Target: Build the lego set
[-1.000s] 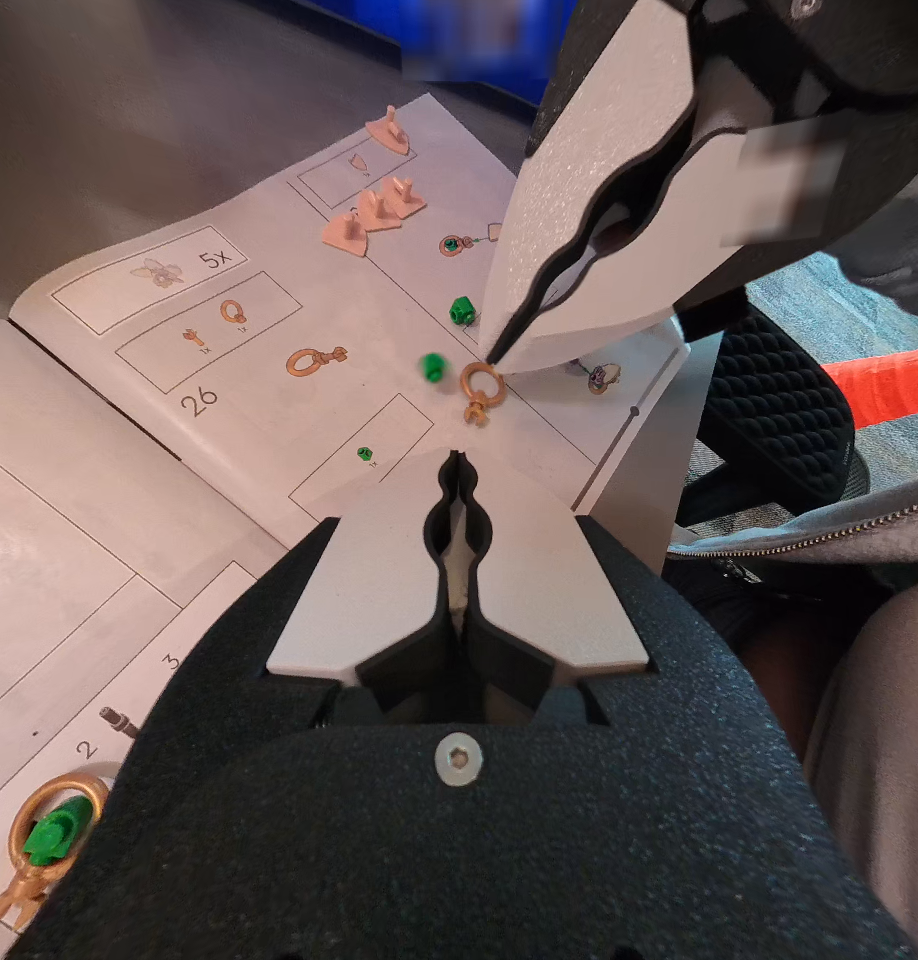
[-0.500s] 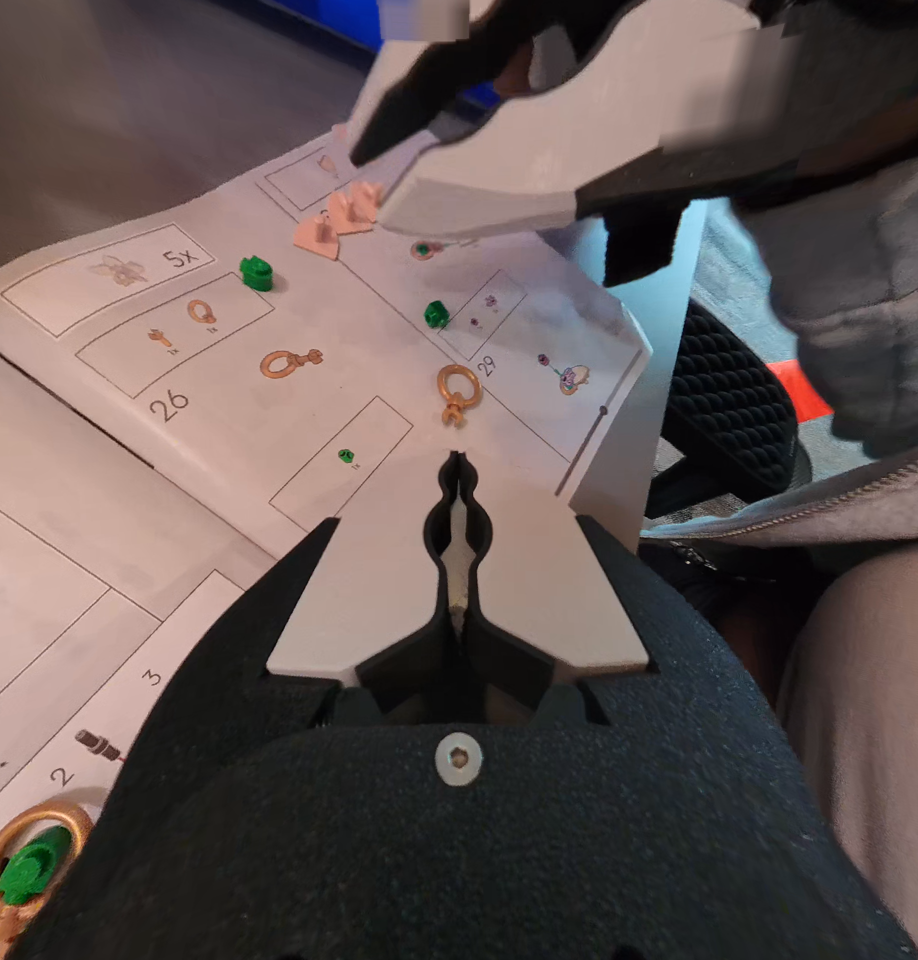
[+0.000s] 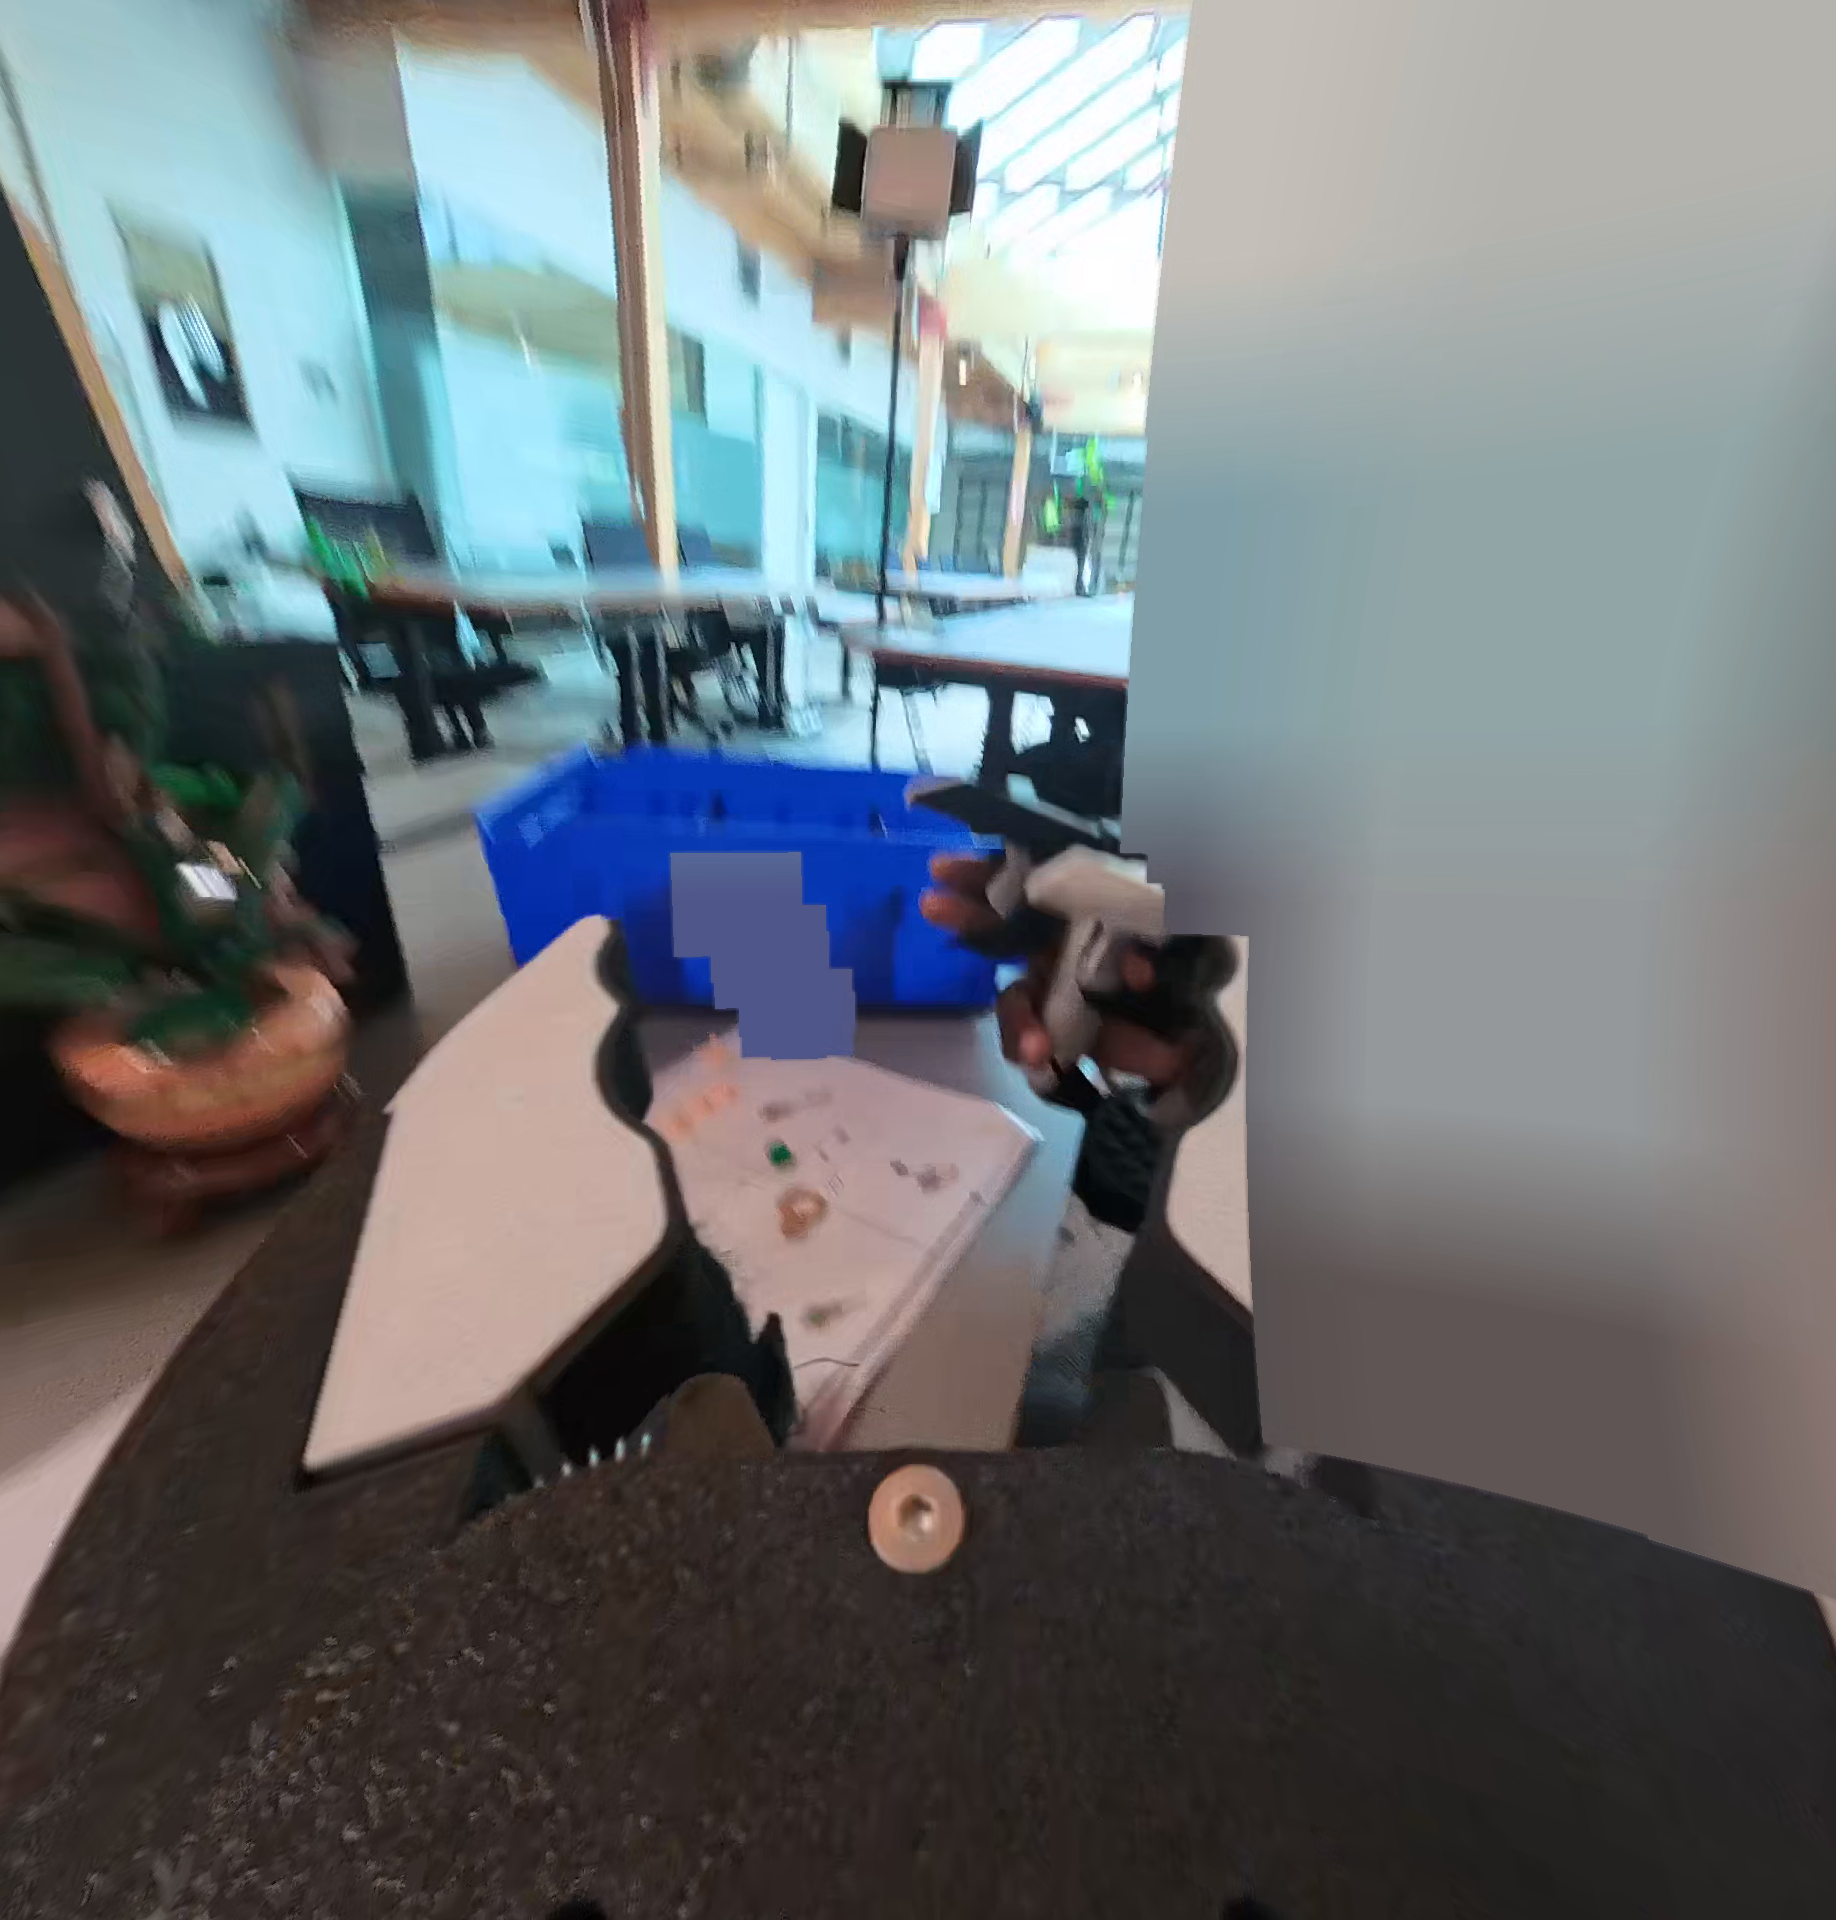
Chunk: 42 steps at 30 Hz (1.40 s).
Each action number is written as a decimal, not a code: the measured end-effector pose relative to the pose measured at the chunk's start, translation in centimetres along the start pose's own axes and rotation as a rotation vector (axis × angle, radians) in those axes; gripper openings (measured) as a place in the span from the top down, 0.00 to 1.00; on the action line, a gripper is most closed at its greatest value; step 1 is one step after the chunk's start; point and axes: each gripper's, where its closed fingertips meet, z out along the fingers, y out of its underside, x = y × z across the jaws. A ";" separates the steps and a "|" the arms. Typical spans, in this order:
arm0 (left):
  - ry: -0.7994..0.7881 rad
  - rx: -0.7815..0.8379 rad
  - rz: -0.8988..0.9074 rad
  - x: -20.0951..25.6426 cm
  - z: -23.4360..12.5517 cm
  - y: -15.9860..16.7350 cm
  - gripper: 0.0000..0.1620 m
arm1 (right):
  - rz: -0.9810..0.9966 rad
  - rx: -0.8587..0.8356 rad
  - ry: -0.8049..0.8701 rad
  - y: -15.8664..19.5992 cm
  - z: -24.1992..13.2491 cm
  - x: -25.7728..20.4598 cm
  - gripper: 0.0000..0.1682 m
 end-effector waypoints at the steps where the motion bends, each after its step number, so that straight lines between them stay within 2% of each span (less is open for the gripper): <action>1: 0.006 0.032 0.075 0.4 -0.5 -1.1 0.33 | -0.042 -0.012 0.007 0.2 -0.3 -0.4 0.63; 3: 0.015 0.019 0.140 0.5 -0.9 -1.9 0.29 | -0.065 -0.037 -0.028 0.3 -0.4 -1.6 0.55; 6: -0.025 0.059 0.169 -0.8 -0.8 -2.3 0.22 | -0.053 -0.151 -0.069 1.0 0.0 -2.7 0.34; 10: -0.143 0.071 0.259 -4.3 0.1 0.6 0.17 | -0.219 -0.287 0.008 4.0 0.1 0.0 0.26; 13: -0.189 0.096 0.275 -6.0 0.2 3.0 0.16 | -0.137 -0.162 0.070 4.3 0.0 1.3 0.29; 15: -0.200 0.149 0.312 -6.3 -0.3 3.6 0.20 | -0.130 -0.082 0.090 4.3 -0.3 1.4 0.33; 19: -0.213 0.107 0.486 -6.9 -1.0 5.3 0.27 | -0.205 -0.023 0.132 4.1 -0.5 1.7 0.43; 21: -0.235 0.094 0.485 -7.6 -1.1 5.9 0.38 | -0.194 0.009 0.161 3.7 -1.0 2.1 0.48; 24: -0.362 -0.028 0.528 -9.4 -0.8 7.0 0.54 | -0.198 0.026 0.233 3.1 -1.8 2.9 0.52; 26: -0.531 -0.146 0.554 -11.3 -1.3 7.7 0.66 | -0.234 0.013 0.271 3.1 -2.2 3.1 0.52; 27: -0.601 -0.232 0.545 -12.1 -1.5 8.4 0.68 | -0.242 0.011 0.285 3.2 -2.2 3.2 0.53; 30: -0.710 -0.432 0.430 -13.9 -2.2 10.4 0.63 | -0.238 -0.023 0.304 3.6 -1.9 3.5 0.54; 42: -0.748 -0.464 0.385 -14.5 -3.2 10.7 0.61 | -0.246 -0.067 0.313 4.2 -1.5 3.9 0.57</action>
